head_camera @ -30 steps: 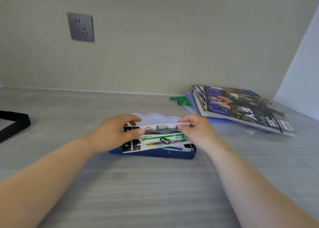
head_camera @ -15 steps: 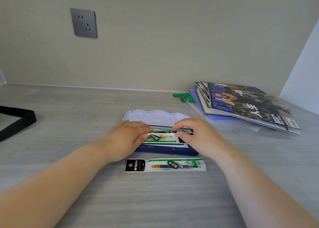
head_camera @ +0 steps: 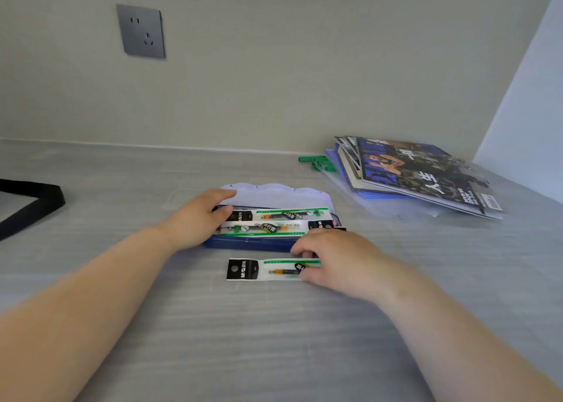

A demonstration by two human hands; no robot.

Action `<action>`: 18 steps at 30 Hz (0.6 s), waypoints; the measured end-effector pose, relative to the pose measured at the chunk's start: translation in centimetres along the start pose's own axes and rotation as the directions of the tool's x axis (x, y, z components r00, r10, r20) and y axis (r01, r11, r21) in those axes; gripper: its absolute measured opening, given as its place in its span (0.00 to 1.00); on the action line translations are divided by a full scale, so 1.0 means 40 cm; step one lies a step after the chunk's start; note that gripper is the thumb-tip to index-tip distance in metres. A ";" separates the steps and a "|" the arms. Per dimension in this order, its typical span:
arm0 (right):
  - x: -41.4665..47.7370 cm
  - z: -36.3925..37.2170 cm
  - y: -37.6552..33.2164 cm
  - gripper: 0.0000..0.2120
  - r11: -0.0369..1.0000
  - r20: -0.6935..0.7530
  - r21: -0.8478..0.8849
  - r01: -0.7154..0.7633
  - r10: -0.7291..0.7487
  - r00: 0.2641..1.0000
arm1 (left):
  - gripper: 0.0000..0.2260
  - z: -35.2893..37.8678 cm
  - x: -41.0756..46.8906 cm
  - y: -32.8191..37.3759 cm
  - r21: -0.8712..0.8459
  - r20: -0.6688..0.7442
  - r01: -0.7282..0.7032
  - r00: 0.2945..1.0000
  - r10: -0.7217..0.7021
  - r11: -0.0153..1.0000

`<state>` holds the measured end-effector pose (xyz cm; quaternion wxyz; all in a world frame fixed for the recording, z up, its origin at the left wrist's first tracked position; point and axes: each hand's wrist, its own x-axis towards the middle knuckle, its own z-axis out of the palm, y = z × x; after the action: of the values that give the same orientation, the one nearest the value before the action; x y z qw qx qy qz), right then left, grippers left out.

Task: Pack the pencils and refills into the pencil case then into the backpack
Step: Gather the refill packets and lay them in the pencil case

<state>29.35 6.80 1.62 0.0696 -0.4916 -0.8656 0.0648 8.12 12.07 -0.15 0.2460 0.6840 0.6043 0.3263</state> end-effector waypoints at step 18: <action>0.199 -0.035 0.006 0.11 0.972 -0.089 0.207 -0.112 0.133 0.987 | 0.16 -0.025 0.006 -0.012 0.130 -0.273 -0.205 0.933 0.233 0.970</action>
<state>25.76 13.82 3.41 0.1589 -0.5372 -0.8179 0.1310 7.09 12.32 0.21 0.0838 0.7039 0.5690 0.4169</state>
